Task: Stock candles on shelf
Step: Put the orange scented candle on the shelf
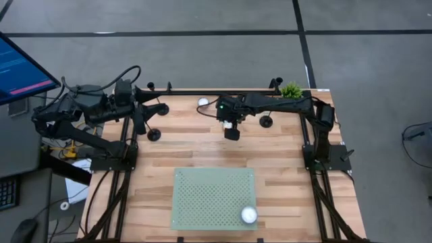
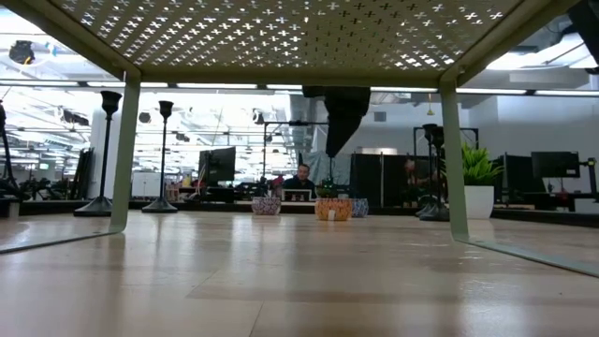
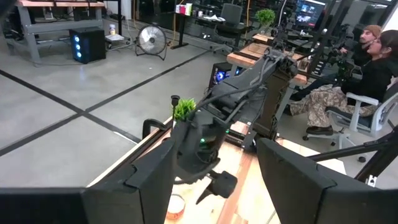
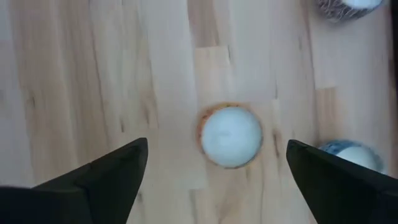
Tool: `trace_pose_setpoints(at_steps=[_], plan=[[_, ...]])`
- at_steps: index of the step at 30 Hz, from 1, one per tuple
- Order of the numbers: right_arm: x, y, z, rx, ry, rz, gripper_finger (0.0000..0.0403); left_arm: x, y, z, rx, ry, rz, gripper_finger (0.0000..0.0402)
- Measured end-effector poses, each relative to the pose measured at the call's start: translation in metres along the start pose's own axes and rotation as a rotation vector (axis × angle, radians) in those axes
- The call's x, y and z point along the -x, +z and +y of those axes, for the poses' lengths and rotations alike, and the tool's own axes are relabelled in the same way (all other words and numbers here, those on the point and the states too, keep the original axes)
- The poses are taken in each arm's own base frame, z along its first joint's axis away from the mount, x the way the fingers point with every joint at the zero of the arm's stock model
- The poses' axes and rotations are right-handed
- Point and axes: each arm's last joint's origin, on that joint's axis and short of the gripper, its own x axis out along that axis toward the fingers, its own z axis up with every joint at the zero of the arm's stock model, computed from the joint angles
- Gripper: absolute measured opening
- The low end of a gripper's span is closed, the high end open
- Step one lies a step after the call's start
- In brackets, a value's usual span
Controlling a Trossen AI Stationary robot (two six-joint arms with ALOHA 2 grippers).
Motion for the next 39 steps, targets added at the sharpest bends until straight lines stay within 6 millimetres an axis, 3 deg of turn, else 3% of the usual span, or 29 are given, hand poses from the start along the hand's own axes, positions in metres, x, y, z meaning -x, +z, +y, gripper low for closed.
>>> trace_pose_setpoints(at_steps=[4,13,22,28,39], plan=[[-0.012,-0.001,-0.007,-0.002,0.035,0.011,0.0384,0.0,0.0,0.0,-0.022,0.0,0.0,0.0225],[-0.065,-0.005,-0.012,0.006,0.053,0.113,0.0389,0.0,0.0,0.0,-0.025,-0.001,0.001,0.0226],[-0.072,-0.006,-0.019,0.026,0.021,0.115,0.0389,0.0,0.0,0.0,-0.025,-0.001,0.001,0.0225],[-0.057,0.001,-0.018,0.065,-0.012,0.055,0.0388,0.0,0.0,0.0,-0.028,0.0,0.003,0.0226],[-0.097,-0.013,-0.018,0.062,0.053,0.183,0.0386,0.0,-0.001,0.0,-0.036,0.001,0.006,0.0226]])
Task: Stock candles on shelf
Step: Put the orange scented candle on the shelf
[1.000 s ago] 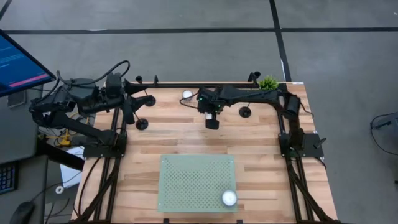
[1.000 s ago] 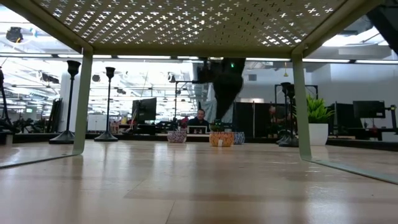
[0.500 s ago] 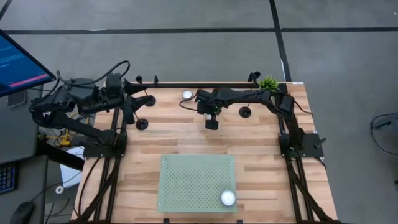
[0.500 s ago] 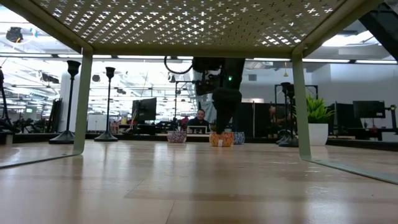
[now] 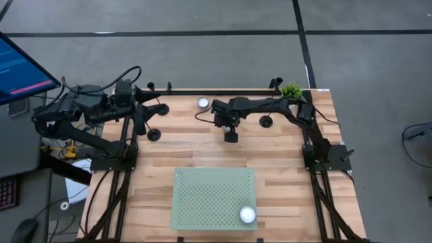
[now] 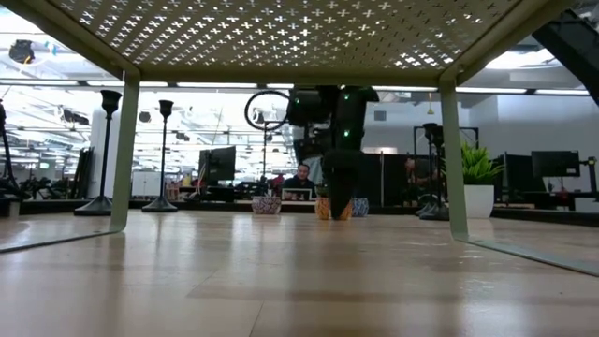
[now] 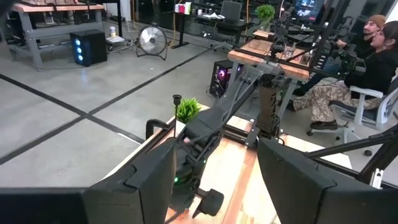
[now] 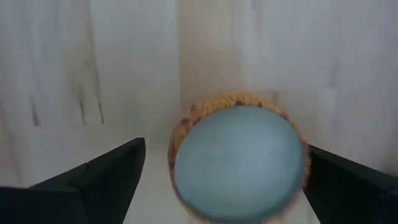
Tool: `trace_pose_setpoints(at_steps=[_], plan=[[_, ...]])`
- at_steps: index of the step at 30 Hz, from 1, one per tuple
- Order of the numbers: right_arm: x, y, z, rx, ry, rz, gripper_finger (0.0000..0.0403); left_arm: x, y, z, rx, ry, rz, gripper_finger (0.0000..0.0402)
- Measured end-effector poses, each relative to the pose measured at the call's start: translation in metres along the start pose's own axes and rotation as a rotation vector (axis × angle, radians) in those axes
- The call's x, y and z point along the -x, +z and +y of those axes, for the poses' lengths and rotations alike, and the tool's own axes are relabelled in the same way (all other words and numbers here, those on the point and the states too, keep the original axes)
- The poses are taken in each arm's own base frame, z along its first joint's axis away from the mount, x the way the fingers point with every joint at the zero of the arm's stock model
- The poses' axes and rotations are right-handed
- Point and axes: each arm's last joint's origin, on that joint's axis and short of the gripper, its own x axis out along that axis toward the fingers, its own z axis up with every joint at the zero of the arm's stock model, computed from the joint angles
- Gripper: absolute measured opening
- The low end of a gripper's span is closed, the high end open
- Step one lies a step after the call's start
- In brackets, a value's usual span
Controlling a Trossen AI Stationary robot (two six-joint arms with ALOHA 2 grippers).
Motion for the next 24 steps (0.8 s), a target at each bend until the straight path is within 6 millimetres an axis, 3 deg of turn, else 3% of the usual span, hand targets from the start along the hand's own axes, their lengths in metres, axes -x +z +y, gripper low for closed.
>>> trace_pose_setpoints(at_steps=[6,17,24], plan=[[0.001,0.003,0.004,0.014,-0.03,-0.011,0.037,0.0,0.0,0.0,-0.001,0.0,0.001,0.0226],[0.002,0.004,0.005,0.008,-0.009,-0.025,0.0282,0.0,0.0,0.0,-0.017,0.0,0.001,0.0226],[0.006,0.005,0.011,0.012,-0.006,-0.024,0.028,0.0,0.0,0.0,-0.016,0.0,0.001,0.0226]])
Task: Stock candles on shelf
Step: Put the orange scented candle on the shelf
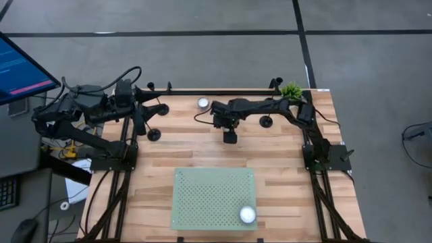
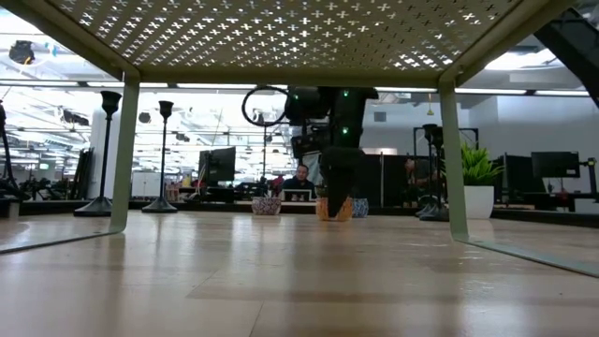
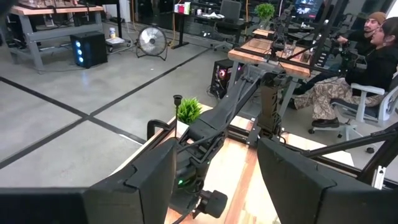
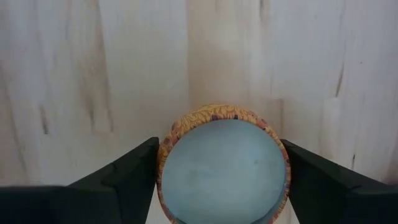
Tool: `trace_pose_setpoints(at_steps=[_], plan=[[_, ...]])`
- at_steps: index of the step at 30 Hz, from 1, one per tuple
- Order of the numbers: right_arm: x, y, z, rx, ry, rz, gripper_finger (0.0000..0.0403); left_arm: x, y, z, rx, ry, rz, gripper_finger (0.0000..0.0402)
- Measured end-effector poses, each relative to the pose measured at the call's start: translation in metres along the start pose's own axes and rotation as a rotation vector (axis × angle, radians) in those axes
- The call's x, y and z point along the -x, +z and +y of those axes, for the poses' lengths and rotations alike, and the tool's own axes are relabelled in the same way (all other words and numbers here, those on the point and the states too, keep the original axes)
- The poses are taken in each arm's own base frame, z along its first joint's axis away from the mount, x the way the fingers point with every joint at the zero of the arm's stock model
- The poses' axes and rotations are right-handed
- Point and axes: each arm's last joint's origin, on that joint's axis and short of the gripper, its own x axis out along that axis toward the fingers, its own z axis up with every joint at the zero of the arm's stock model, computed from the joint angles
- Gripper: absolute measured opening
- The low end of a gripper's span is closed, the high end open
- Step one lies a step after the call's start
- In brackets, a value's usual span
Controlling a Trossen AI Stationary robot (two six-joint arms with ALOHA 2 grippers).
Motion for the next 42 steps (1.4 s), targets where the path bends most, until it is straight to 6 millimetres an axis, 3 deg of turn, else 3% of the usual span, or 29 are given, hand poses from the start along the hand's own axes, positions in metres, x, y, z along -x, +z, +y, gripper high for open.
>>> trace_pose_setpoints(at_steps=[6,10,18,23,29,35,42], plan=[[0.034,0.003,0.008,-0.012,-0.016,-0.072,0.0284,0.0,0.0,0.0,0.0,0.0,0.0,0.0226],[0.07,0.0,0.021,-0.025,-0.028,-0.121,0.0284,0.0,0.0,0.0,0.0,0.0,0.0,0.0226],[0.155,-0.016,0.077,0.021,-0.08,-0.24,0.0285,0.0,0.0,0.0,0.0,0.0,0.0,0.0226],[0.187,-0.028,0.118,0.011,-0.066,-0.3,0.0286,0.0,0.0,0.0,0.0,0.0,0.0,0.0226],[0.2,-0.036,0.171,0.05,0.002,-0.349,0.0286,0.0,0.0,0.0,0.001,0.001,0.0,0.0226],[0.196,-0.039,0.22,0.155,0.027,-0.371,0.0286,0.0,0.0,0.0,0.001,0.0,0.0,0.0226],[0.193,-0.032,0.26,0.241,0.085,-0.448,0.0286,0.0,0.0,0.0,0.001,0.0,0.0,0.0226]])
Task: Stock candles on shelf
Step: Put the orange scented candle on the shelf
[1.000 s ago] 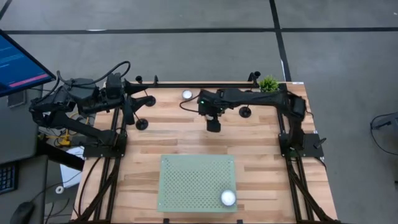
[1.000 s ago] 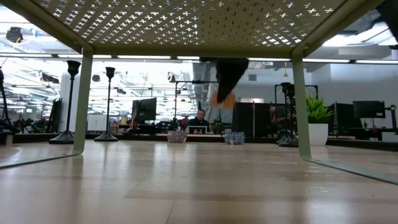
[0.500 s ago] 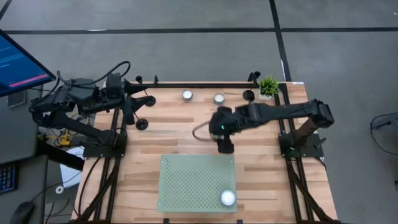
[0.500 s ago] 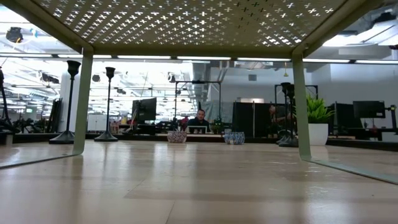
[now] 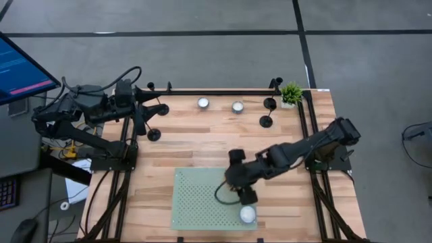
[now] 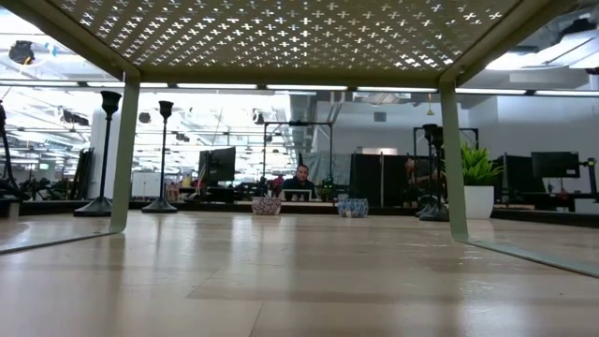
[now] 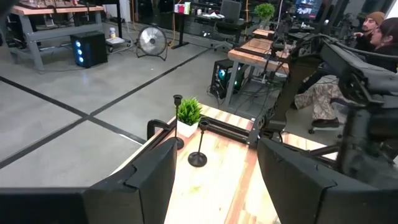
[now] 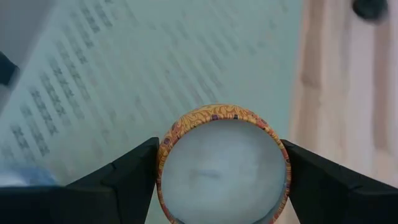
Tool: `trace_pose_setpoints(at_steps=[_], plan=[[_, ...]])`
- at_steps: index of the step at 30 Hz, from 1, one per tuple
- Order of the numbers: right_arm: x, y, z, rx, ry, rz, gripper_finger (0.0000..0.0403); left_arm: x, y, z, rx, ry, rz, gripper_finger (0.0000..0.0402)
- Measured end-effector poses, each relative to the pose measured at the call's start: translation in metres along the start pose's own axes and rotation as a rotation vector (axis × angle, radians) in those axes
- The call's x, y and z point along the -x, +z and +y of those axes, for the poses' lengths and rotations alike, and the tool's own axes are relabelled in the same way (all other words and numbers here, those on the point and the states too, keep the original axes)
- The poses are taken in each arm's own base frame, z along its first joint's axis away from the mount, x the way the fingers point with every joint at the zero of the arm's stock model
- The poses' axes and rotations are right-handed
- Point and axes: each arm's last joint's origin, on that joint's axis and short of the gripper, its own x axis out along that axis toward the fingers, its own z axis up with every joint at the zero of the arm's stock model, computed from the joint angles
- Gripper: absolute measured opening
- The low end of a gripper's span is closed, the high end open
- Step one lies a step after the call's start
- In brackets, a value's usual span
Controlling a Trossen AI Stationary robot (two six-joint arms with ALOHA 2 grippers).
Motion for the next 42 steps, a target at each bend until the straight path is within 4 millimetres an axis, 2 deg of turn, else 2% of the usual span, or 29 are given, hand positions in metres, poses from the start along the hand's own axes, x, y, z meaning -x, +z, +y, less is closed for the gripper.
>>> trace_pose_setpoints(at_steps=[1,3,6,8,16,22,36,42], plan=[[-0.001,-0.001,0.004,0.018,0.005,0.018,0.0286,0.0,0.0,0.0,0.0,0.0,0.0,0.0226],[-0.003,0.013,0.009,0.026,0.015,-0.041,0.0286,0.0,0.0,0.0,0.0,0.001,0.0,0.0225],[-0.002,0.021,0.016,0.05,0.021,-0.01,0.0286,-0.002,0.0,-0.001,-0.003,0.001,0.004,0.0226],[-0.005,0.034,0.02,0.068,0.028,-0.041,0.0286,-0.002,-0.001,-0.001,-0.004,0.001,0.007,0.0225],[-0.016,0.055,0.04,0.159,0.042,0.065,0.0286,-0.006,-0.001,-0.003,-0.009,0.003,0.015,0.0225],[-0.027,0.053,0.052,0.185,0.045,0.163,0.0286,-0.006,-0.001,-0.003,-0.009,0.003,0.014,0.0226],[-0.025,0.052,0.076,0.209,0.125,0.13,0.0286,-0.006,-0.001,-0.003,-0.013,0.003,0.014,0.0226],[-0.027,0.053,0.077,0.206,0.128,0.111,0.0286,-0.006,-0.001,-0.003,-0.013,0.003,0.014,0.0226]])
